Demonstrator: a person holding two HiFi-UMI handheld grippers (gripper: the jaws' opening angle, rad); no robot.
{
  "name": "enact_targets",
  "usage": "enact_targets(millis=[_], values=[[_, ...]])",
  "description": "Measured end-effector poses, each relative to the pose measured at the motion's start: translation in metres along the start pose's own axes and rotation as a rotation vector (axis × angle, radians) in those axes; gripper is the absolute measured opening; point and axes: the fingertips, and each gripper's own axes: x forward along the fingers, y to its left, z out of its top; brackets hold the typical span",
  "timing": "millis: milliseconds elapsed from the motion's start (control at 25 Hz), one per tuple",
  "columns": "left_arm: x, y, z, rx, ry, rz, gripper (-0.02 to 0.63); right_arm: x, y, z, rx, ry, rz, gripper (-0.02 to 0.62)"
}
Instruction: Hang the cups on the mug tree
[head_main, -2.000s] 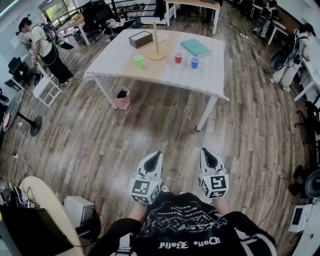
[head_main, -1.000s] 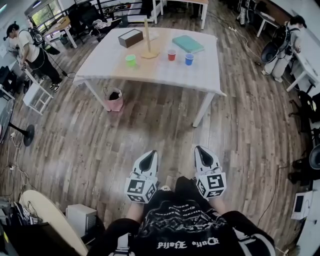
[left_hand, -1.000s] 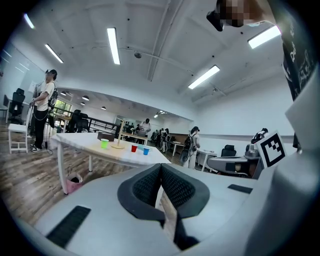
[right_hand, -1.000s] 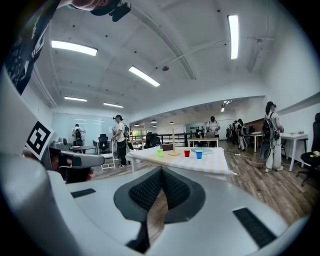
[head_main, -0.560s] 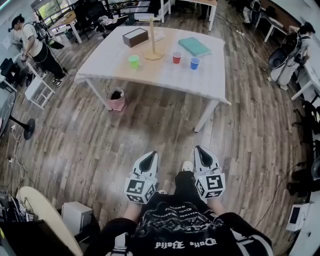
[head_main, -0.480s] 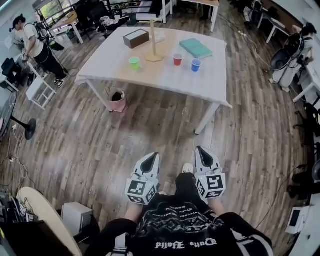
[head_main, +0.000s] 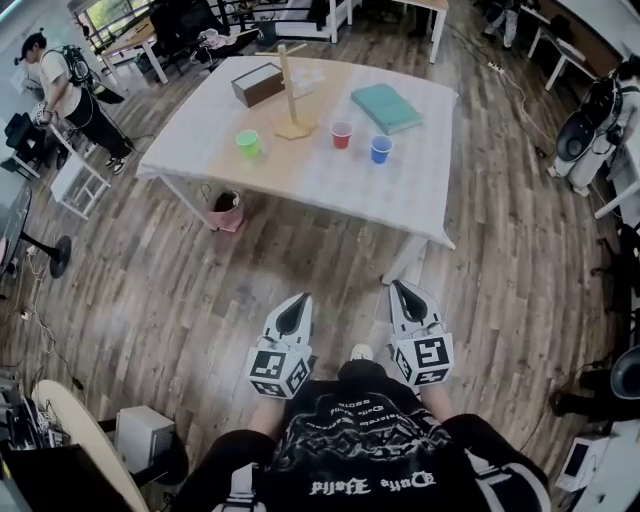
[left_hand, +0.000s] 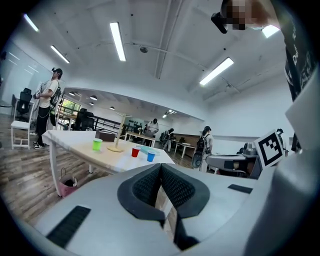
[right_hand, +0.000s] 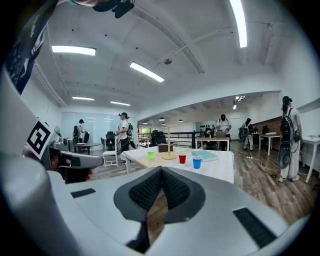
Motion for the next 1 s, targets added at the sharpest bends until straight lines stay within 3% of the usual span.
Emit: enact_targets(millis=[160, 320, 600, 840, 1000], values=[[0.055, -0.014, 0.006, -0.01, -0.025, 0.003, 0.018, 0.03, -0.047, -0.006, 0.01, 0.022, 0.029, 0.009], [0.097, -0.024, 0.004, -0.069, -0.042, -0.004, 0.018, 0.049, -0.082, -0.006, 0.0, 0.024, 0.049, 0.009], [0.14, -0.035, -0.002, -0.067, -0.002, -0.024, 0.018, 0.076, -0.116, -0.022, 0.065, 0.078, 0.047, 0.009], [0.166, -0.022, -0.002, -0.086, -0.011, -0.063, 0.018, 0.106, -0.131, -0.031, 0.088, 0.114, 0.05, 0.009], [0.198, 0.01, -0.001, -0.057, 0.016, -0.047, 0.018, 0.134, -0.148, -0.032, 0.11, 0.127, 0.008, 0.009]])
